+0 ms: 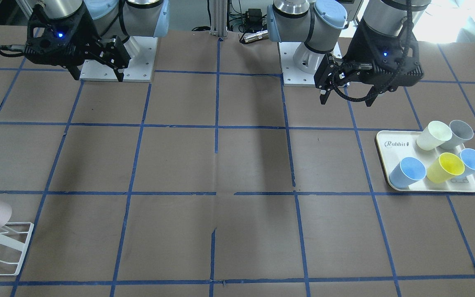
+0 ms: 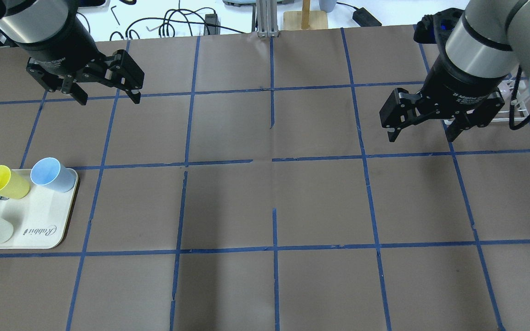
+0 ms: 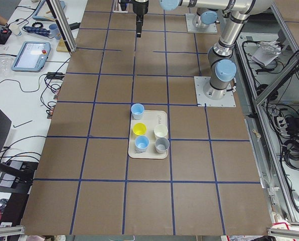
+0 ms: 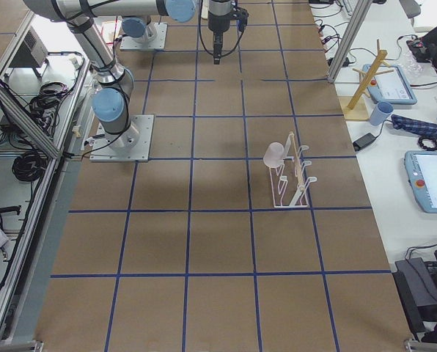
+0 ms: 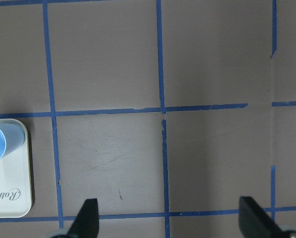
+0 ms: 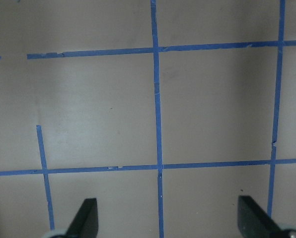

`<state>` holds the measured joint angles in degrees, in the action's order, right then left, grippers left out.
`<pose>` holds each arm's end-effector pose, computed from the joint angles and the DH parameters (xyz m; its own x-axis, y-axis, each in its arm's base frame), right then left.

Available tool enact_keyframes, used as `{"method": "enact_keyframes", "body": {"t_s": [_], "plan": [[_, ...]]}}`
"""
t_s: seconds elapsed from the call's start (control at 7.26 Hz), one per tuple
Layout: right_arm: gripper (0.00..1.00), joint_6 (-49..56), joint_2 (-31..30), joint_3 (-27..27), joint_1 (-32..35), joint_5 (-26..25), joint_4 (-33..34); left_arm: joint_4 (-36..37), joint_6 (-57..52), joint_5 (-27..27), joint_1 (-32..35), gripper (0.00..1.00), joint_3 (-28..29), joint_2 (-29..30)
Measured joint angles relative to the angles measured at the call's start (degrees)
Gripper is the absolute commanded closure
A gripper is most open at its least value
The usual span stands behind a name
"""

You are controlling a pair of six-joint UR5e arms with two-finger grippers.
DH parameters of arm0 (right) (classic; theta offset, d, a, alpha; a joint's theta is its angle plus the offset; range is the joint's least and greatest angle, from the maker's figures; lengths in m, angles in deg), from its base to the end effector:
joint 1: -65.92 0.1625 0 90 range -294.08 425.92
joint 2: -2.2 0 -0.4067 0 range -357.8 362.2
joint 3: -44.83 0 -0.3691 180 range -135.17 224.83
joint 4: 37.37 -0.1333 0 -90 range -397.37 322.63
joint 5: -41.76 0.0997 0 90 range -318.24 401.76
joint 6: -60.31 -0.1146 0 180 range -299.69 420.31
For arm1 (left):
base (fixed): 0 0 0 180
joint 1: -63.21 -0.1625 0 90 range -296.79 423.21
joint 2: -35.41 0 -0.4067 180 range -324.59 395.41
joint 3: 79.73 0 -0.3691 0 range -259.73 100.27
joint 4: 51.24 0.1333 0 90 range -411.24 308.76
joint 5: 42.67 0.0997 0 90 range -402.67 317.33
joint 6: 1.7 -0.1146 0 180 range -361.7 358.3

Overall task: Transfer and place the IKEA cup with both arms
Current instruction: 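Move the right gripper to the pink cup on the white wire rack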

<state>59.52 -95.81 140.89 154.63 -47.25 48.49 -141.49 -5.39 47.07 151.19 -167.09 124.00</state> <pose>0.1261 -0.4104 0.4595 -0.9992 0.0369 -0.0167 0.0363 0.9986 0.0384 -0.1173 -0.4697 0.4874 -0.9996 0.0293 0.0003 0.0292 0.9974 -0.0664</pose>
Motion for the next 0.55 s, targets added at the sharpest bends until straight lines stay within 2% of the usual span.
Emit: {"method": "enact_keyframes", "body": {"t_s": [0.55], "plan": [[0.0, 1.88, 1.17, -0.14, -3.42, -0.1, 1.71, 0.04, 0.0, 0.0, 0.0, 0.0, -0.1, -0.14]]}}
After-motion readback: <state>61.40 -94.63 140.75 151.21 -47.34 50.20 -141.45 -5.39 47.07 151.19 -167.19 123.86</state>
